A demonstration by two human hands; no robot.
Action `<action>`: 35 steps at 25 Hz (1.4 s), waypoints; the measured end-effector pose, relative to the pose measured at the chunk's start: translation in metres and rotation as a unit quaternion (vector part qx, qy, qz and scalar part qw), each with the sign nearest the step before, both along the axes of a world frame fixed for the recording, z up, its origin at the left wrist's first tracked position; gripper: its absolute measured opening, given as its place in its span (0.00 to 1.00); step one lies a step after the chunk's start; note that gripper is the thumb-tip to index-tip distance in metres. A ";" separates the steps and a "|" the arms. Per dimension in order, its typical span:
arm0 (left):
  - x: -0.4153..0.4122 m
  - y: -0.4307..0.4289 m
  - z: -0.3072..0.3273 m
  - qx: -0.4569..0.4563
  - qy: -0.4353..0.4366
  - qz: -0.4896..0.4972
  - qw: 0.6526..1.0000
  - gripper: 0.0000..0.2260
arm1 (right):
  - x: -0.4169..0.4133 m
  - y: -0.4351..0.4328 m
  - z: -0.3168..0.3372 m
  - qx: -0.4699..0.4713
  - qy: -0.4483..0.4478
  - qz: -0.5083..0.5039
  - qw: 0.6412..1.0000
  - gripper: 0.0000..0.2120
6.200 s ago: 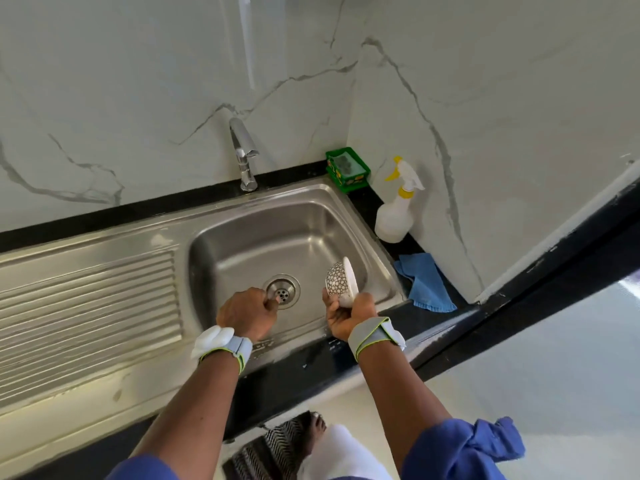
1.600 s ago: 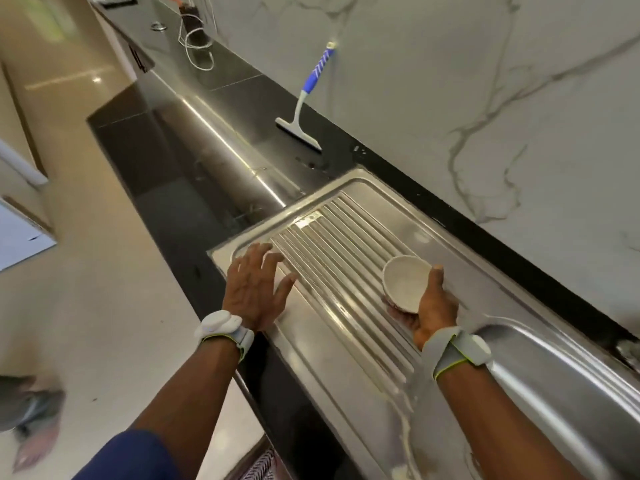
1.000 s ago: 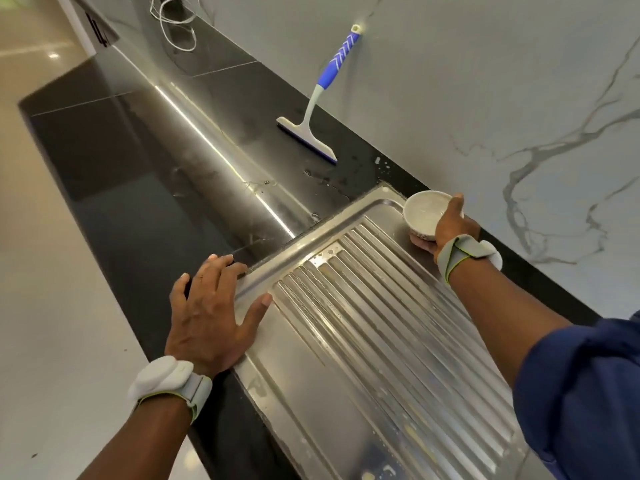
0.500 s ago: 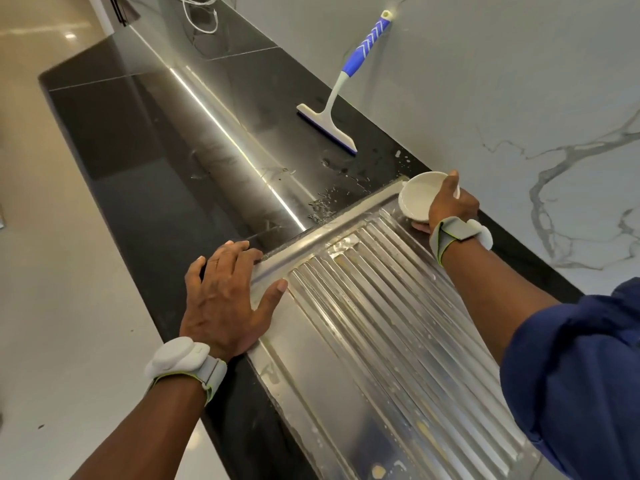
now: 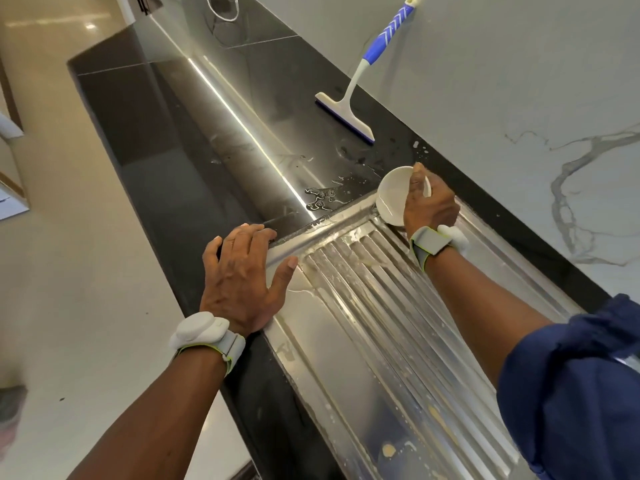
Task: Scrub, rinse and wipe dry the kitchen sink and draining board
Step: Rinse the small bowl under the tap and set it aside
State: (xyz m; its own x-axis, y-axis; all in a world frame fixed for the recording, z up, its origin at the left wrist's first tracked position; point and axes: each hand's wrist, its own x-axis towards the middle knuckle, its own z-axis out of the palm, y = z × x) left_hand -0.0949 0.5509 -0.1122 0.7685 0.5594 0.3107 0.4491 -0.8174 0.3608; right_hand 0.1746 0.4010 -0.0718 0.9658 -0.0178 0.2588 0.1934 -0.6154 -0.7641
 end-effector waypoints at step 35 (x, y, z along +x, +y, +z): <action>0.045 -0.359 0.042 0.051 -0.003 -0.303 0.952 0.22 | -0.227 -0.451 0.042 0.234 -0.018 -0.244 0.941 0.34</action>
